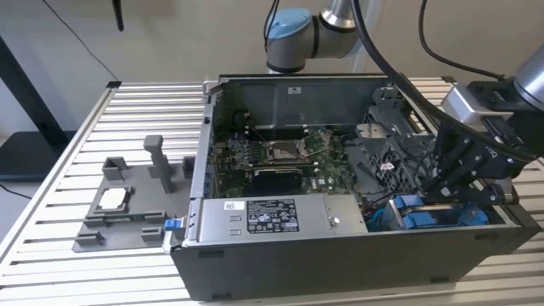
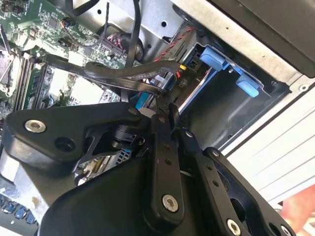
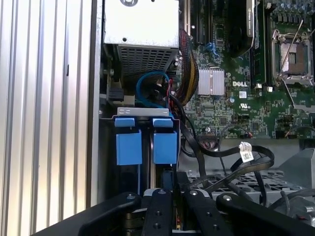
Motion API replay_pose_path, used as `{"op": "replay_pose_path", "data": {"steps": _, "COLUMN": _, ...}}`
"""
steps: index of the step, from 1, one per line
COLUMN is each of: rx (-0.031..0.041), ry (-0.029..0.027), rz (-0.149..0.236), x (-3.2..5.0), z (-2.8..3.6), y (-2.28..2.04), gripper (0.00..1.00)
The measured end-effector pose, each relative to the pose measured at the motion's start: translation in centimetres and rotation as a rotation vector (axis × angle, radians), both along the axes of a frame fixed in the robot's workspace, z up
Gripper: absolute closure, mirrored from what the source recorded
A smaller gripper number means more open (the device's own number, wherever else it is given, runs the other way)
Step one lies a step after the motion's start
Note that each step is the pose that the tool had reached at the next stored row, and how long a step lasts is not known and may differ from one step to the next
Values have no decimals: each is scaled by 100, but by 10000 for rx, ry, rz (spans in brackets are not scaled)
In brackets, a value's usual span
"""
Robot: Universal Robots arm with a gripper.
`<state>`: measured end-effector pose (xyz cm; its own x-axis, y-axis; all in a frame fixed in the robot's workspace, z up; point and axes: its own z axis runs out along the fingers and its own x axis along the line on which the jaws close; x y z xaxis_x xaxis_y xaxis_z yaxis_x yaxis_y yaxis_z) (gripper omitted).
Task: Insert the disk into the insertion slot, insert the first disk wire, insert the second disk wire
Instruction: 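Insert the second disk wire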
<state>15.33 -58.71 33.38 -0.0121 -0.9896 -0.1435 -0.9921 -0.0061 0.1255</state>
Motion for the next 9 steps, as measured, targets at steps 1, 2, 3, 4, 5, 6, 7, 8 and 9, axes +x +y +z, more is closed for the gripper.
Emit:
{"op": "replay_pose_path", "data": {"steps": 1, "rx": 1, "ry": -1, "rz": 0, "x": 0, "z": 0, "y": 0, "gripper": 84}}
{"op": "replay_pose_path", "data": {"steps": 2, "rx": 12, "ry": -4, "rz": 1, "x": 1, "z": -5, "y": 1, "gripper": 83}}
{"op": "replay_pose_path", "data": {"steps": 3, "rx": 10, "ry": -2, "rz": 2, "x": 1, "z": -5, "y": 0, "gripper": 83}}
{"op": "replay_pose_path", "data": {"steps": 4, "rx": 9, "ry": 0, "rz": 1, "x": 1, "z": -5, "y": 0, "gripper": 76}}
{"op": "replay_pose_path", "data": {"steps": 5, "rx": 5, "ry": 0, "rz": 1, "x": 1, "z": -3, "y": 0, "gripper": 76}}
{"op": "replay_pose_path", "data": {"steps": 6, "rx": -1, "ry": 1, "rz": 0, "x": 0, "z": 2, "y": 0, "gripper": 76}}
{"op": "replay_pose_path", "data": {"steps": 7, "rx": -2, "ry": 9, "rz": -1, "x": 0, "z": 15, "y": 0, "gripper": 76}}
{"op": "replay_pose_path", "data": {"steps": 8, "rx": 1, "ry": 19, "rz": -1, "x": 0, "z": 33, "y": 0, "gripper": 76}}
{"op": "replay_pose_path", "data": {"steps": 9, "rx": -1, "ry": 31, "rz": -1, "x": 0, "z": 56, "y": 0, "gripper": 76}}
